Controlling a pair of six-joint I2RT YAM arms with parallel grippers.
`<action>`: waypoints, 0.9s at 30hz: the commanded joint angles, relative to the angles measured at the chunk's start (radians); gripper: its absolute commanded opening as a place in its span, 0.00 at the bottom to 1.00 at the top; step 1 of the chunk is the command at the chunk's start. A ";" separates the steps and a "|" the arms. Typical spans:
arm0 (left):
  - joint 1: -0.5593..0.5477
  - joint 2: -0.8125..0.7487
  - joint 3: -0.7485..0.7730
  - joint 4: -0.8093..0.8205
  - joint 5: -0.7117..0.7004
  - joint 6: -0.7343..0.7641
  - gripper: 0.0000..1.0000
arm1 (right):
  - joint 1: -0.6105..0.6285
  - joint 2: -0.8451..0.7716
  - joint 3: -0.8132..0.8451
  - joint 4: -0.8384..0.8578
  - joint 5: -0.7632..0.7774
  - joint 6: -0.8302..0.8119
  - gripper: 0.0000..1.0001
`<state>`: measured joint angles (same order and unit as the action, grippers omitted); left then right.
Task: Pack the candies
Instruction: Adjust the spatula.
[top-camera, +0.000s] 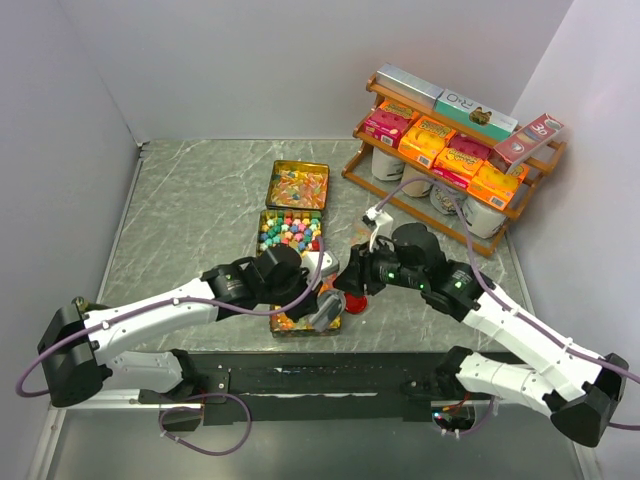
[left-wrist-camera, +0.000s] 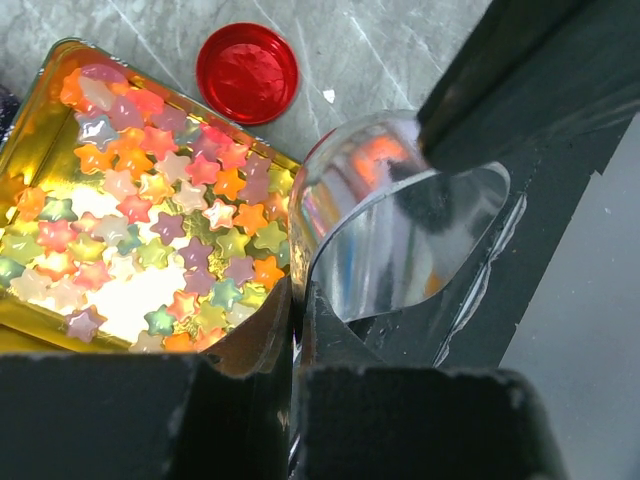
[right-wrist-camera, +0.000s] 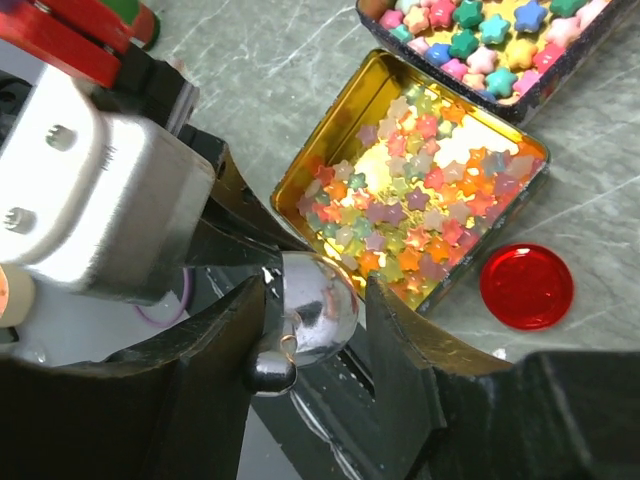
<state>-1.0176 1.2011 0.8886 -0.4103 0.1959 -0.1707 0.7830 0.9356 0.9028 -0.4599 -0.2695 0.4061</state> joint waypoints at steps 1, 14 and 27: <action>0.011 -0.034 0.019 0.045 -0.010 -0.032 0.01 | 0.013 0.008 -0.042 0.090 -0.011 0.051 0.46; 0.062 -0.081 -0.034 0.077 -0.041 -0.157 0.34 | 0.019 -0.017 -0.241 0.295 0.064 0.263 0.00; 0.161 -0.167 -0.079 -0.053 -0.237 -0.378 0.92 | 0.019 -0.026 -0.361 0.566 0.297 0.304 0.00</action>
<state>-0.8948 1.0435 0.8253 -0.4023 0.0540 -0.4351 0.8036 0.8974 0.5224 -0.0372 -0.1135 0.7216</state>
